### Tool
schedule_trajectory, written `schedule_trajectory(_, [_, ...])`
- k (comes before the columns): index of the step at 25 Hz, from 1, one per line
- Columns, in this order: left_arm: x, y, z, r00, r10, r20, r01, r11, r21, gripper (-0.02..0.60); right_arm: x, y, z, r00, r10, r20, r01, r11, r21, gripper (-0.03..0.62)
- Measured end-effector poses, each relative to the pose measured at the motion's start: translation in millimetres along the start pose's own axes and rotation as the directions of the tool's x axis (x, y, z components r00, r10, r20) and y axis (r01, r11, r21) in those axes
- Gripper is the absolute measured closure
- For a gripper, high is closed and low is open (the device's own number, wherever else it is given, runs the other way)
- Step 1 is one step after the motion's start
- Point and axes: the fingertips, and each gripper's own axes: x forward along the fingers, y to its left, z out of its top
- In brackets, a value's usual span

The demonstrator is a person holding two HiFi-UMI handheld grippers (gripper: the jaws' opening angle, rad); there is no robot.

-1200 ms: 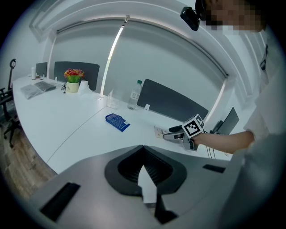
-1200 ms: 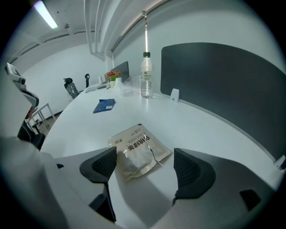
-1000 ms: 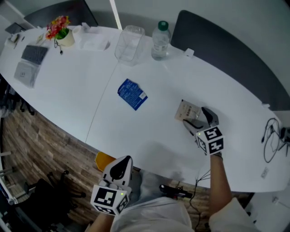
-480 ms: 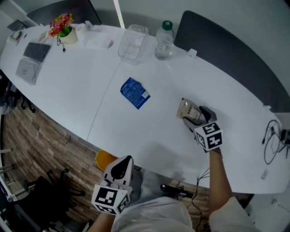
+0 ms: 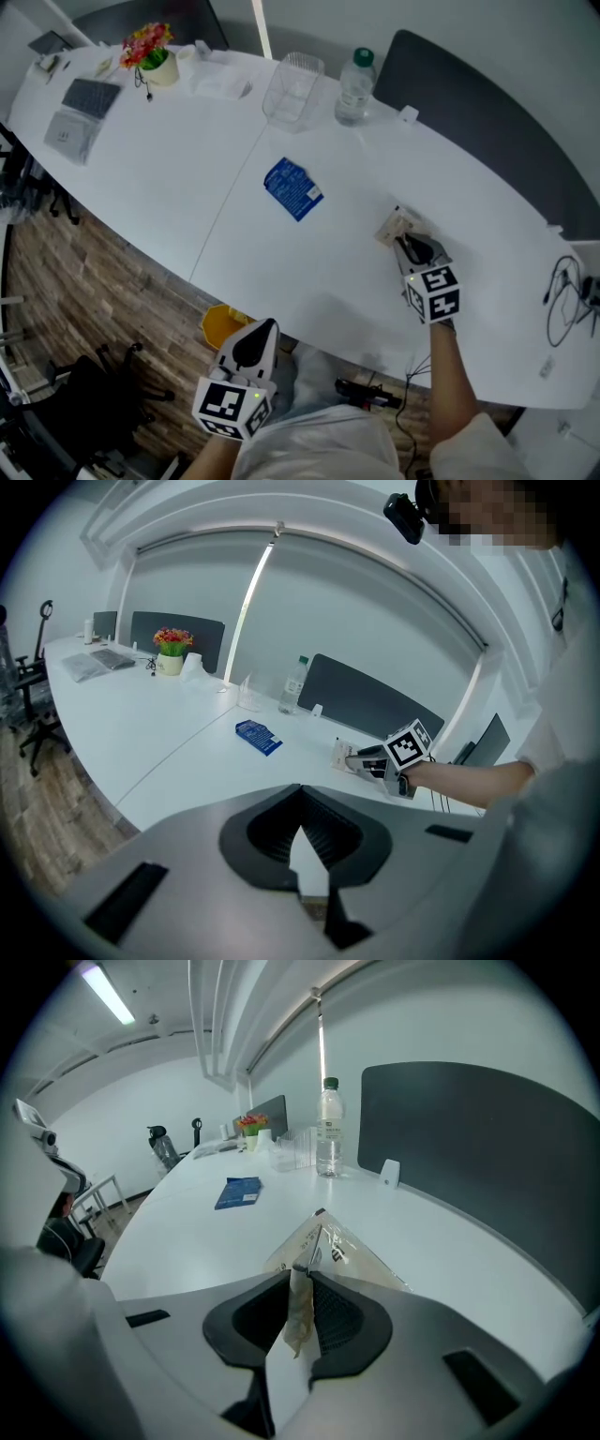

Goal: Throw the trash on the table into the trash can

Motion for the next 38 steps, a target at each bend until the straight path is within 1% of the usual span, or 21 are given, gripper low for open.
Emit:
schedule_trajectory(4, [-10, 3, 0, 0.999, 0.009, 0.033, -0.008, 1.0, -0.016, 0.581, -8, 13, 2, 1.0, 0.018, -0.008, -0.018, 1.0, -0.011, 0.519])
schedule_trajectory(8, [-26, 8, 3, 0.997, 0.037, 0.068, -0.034, 0.998, -0.043, 0.581, -19, 30, 8, 0.999, 0.045, -0.01, -0.045, 0.999, -0.019, 0.519])
schedule_trajectory(11, [-41, 15, 4, 0.993, 0.056, 0.105, -0.051, 0.998, -0.047, 0.58, -28, 46, 15, 0.997, 0.072, -0.008, -0.072, 0.997, -0.022, 0.519])
schedule_trajectory(16, [-81, 33, 6, 0.979, 0.13, 0.158, -0.119, 0.99, -0.076, 0.58, -45, 85, 30, 0.99, 0.139, 0.002, -0.138, 0.989, -0.055, 0.519])
schedule_trajectory(22, [-140, 64, 0, 0.952, 0.23, 0.204, -0.211, 0.971, -0.112, 0.581, -59, 139, 55, 0.975, 0.22, 0.03, -0.218, 0.974, -0.063, 0.52])
schedule_trajectory(27, [-187, 84, -13, 0.922, 0.3, 0.243, -0.265, 0.95, -0.168, 0.581, -64, 191, 76, 0.96, 0.279, 0.035, -0.273, 0.954, -0.128, 0.52])
schedule_trajectory(33, [-236, 100, -33, 0.894, 0.368, 0.256, -0.324, 0.925, -0.198, 0.581, -68, 260, 100, 0.926, 0.376, 0.028, -0.362, 0.907, -0.214, 0.521])
schedule_trajectory(38, [-275, 123, -58, 0.86, 0.437, 0.264, -0.376, 0.892, -0.252, 0.581, -65, 317, 108, 0.895, 0.446, 0.003, -0.427, 0.86, -0.28, 0.523])
